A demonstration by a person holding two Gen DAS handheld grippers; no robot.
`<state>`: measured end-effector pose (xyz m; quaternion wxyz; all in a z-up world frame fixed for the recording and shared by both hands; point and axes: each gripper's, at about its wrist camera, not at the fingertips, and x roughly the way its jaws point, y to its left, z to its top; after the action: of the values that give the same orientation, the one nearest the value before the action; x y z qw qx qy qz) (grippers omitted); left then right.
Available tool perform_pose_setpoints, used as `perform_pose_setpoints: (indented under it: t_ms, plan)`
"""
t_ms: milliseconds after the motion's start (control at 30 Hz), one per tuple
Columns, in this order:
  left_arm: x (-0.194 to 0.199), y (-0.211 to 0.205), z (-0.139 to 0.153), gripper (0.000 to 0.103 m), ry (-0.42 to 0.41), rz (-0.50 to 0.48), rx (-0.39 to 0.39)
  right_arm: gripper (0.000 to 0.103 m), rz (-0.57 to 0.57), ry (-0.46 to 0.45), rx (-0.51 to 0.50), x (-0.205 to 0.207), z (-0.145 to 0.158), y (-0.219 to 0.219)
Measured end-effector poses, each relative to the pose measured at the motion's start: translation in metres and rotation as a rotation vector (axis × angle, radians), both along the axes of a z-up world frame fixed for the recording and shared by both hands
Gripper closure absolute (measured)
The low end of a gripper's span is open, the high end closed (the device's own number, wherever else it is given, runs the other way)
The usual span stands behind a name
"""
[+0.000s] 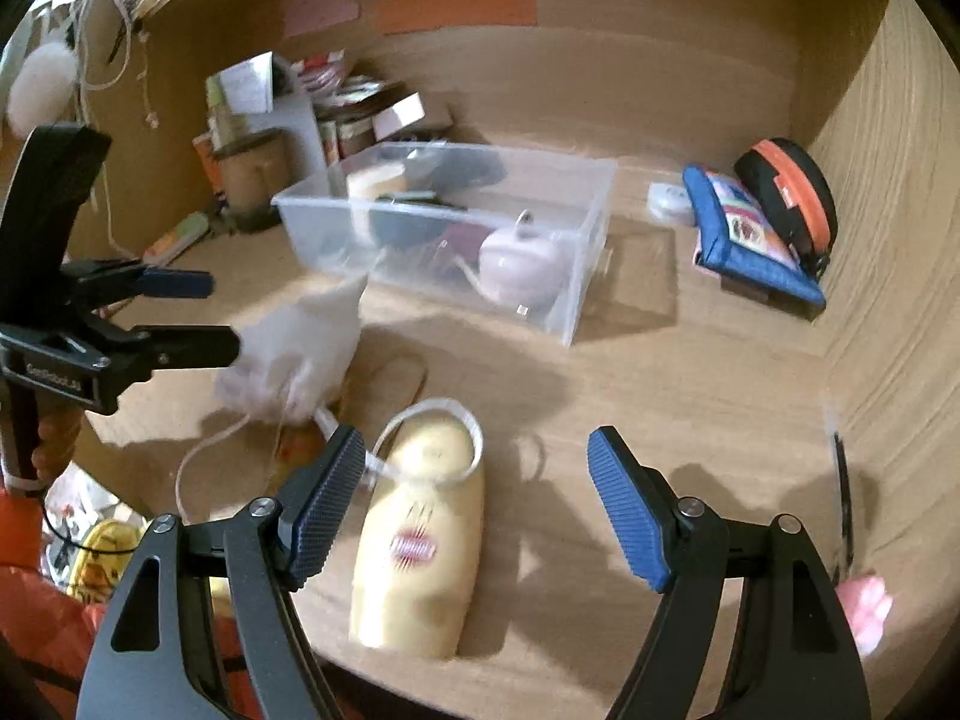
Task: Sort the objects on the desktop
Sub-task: 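Grasp the white cloth pouch with the left tool while the right tool grasps the sunscreen tube, then carry the pouch and sunscreen tube over the clear box with both tools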
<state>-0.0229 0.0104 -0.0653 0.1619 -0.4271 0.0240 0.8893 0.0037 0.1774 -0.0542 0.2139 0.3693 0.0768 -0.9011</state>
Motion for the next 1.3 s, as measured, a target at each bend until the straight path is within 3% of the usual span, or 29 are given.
perform_pose_setpoints:
  t_ms: [133, 433, 600, 667, 733, 1000, 1033, 1100, 1300]
  plan:
    - [-0.012, 0.01, -0.015, 0.007, -0.057, -0.022, 0.0, 0.029, 0.014, -0.025, 0.018, 0.009, -0.011, -0.004]
    - [-0.024, 0.021, -0.028, 0.004, -0.103, -0.059, 0.021, 0.029, 0.017, -0.074, 0.035, 0.005, -0.031, -0.005]
    - [-0.029, 0.028, -0.034, 0.004, -0.103, -0.059, 0.003, 0.037, 0.021, -0.072, 0.051, 0.003, -0.038, -0.007]
    - [-0.028, 0.029, -0.032, 0.009, -0.095, -0.058, -0.002, 0.046, 0.034, -0.058, 0.058, 0.005, -0.038, -0.01]
    - [-0.026, 0.03, -0.03, 0.021, -0.077, -0.065, 0.001, 0.056, 0.041, -0.05, 0.054, 0.006, -0.038, -0.011]
    - [-0.027, 0.019, -0.021, 0.045, -0.06, -0.046, 0.067, 0.057, 0.023, -0.059, -0.01, 0.001, -0.037, -0.003]
    - [-0.028, 0.015, -0.02, 0.047, -0.068, -0.05, 0.104, 0.057, 0.019, -0.062, -0.018, 0.0, -0.037, -0.002]
    - [-0.032, 0.008, -0.021, 0.049, -0.091, -0.058, 0.162, 0.057, 0.01, -0.066, -0.031, -0.002, -0.037, 0.001]
    - [-0.041, -0.013, -0.017, 0.052, -0.092, -0.005, 0.223, 0.057, -0.029, -0.063, -0.066, -0.006, -0.034, 0.012]
